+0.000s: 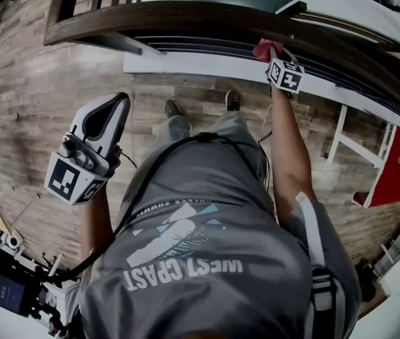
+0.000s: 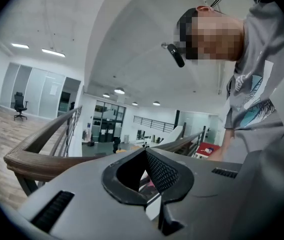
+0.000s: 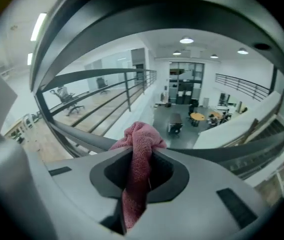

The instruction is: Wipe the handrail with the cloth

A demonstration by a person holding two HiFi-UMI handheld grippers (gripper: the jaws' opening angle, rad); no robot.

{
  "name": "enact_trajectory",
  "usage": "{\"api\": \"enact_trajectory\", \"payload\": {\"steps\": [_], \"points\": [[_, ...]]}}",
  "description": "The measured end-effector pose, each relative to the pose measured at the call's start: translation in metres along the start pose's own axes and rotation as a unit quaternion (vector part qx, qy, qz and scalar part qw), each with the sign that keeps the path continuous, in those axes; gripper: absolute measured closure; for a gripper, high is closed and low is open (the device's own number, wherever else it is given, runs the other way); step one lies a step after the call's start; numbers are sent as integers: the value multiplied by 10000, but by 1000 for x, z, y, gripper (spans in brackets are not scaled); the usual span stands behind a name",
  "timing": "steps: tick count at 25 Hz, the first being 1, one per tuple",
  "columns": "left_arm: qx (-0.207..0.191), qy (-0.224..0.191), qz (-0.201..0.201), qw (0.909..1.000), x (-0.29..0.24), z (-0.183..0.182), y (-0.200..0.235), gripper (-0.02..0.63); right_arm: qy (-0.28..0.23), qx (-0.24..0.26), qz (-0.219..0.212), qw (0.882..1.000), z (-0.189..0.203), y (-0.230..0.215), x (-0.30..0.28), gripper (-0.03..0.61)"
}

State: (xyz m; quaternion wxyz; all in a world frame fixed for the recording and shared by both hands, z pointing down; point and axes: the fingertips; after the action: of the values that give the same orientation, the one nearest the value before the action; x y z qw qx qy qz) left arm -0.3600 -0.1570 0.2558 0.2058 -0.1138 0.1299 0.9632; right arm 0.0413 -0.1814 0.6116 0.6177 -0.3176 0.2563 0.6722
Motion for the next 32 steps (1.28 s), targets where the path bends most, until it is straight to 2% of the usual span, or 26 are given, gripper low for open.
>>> {"api": "enact_trajectory", "payload": {"steps": [3, 5, 8, 10, 12, 14, 15, 17, 20, 21, 23, 25, 26, 28, 30, 32], "points": [[128, -177, -58, 9997, -47, -13, -41, 611, 147, -333, 440, 9984, 29, -108, 28, 528], [150, -200, -40, 9997, -84, -19, -74, 611, 260, -164, 439, 9986, 30, -143, 36, 528], [160, -232, -37, 9996, -132, -26, -120, 611, 278, 320, 1, 9991, 19, -124, 30, 528], [181, -233, 18, 9996, -154, -28, -148, 611, 280, 724, -661, 9948, 9, -82, 20, 528], [124, -116, 62, 9998, -168, -25, -170, 611, 371, 1185, -1284, 9839, 2, -44, 11, 528], [29, 6, -12, 10000, -172, -21, -181, 611, 442, 1336, -1631, 9765, 1, -41, 7, 528], [21, 9, -75, 10000, -172, -21, -182, 611, 419, 1247, -1645, 9776, 2, -56, 8, 528], [30, -48, -167, 9998, -169, -23, -187, 611, 291, 918, -1283, 9870, 9, -117, 18, 528], [-2, -146, -282, 9995, -154, -18, -210, 611, 182, 260, -324, 9990, 42, -238, 47, 528], [18, -183, -359, 9992, -147, -13, -219, 611, 172, 75, -76, 9998, 49, -266, 56, 528], [114, -224, -517, 9983, -133, -1, -231, 611, 262, -55, 281, 9992, 54, -287, 63, 528], [262, -259, -597, 9975, -120, 9, -242, 611, 375, 165, 398, 9984, 51, -266, 58, 529], [383, -288, -606, 9970, -115, 13, -248, 611, 375, 340, 284, 9983, 48, -243, 51, 529], [615, -306, -542, 9962, -111, 21, -257, 611, 300, 814, -161, 9961, 33, -185, 32, 529], [625, -156, -437, 9970, -117, 31, -262, 611, 216, 1403, -588, 9881, 12, -134, 16, 529], [485, 48, -396, 9980, -123, 38, -263, 611, 243, 1725, -839, 9811, 1, -119, 13, 529]]}}
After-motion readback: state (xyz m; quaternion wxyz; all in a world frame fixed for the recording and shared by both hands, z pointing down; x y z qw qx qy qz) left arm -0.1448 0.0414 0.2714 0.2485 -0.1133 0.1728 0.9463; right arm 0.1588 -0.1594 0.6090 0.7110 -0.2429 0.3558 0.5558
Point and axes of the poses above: the fingertips, and each gripper's own axes: x backward along the fingers, y to its left, z out of its underside, and after that the axes turned 4 degrees about y, right-handed
